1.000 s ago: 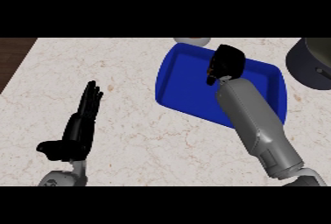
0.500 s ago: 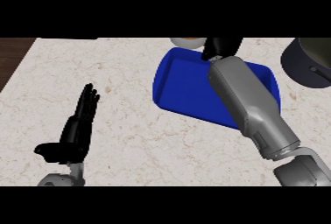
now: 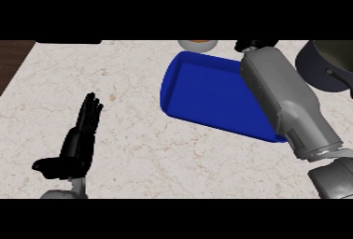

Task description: Pick the sweet potato from the tray and place it in the pot

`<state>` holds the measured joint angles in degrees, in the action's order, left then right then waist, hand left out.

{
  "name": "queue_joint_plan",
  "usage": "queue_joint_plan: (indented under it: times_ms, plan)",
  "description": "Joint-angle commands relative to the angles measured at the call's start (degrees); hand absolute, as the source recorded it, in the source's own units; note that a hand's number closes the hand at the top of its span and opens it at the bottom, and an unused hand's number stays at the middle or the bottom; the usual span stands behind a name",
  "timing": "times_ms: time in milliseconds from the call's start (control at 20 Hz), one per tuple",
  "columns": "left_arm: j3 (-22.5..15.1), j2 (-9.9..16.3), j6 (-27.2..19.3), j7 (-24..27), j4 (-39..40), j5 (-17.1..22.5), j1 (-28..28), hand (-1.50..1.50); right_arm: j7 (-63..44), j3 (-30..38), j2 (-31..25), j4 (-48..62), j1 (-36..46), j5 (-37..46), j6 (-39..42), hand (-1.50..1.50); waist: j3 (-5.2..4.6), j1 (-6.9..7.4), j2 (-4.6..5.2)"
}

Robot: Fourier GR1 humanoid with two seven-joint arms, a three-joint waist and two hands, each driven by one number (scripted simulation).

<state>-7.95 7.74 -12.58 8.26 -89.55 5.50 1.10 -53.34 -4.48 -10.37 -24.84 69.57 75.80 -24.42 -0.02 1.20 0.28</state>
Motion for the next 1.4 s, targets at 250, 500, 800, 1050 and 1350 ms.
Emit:
queue_joint_plan:
  times_ms: [250,500,800,1050,1350]
  plan:
    - [-0.2,-2.1,-0.2,1.8,1.1,-0.6,-1.3,0.00,3.1,4.5,-10.3,-1.3,-3.9,-1.8,0.2,1.50,0.02,-0.80,-0.19]
    - [1.4,-0.5,-0.2,0.0,-1.1,-0.9,-1.6,0.00,8.3,6.7,-15.1,-4.3,-10.3,-4.4,-1.1,1.50,0.02,-1.12,-0.30]
    - [-0.1,-2.6,-1.5,-0.8,-1.9,-2.6,-0.5,0.00,16.1,11.4,-18.3,-0.5,-15.6,-8.7,-6.9,1.50,0.07,-0.53,-0.05]
    - [0.9,-1.4,0.1,-0.5,-0.8,-2.3,-1.3,0.00,23.7,15.7,-20.6,2.9,-16.7,-14.4,-3.2,1.50,0.07,-0.23,0.05]
    - [3.0,-0.1,3.7,0.7,1.5,0.0,0.7,0.00,26.1,19.0,-23.2,10.4,-17.5,-16.5,-2.2,1.50,0.12,0.78,0.51]
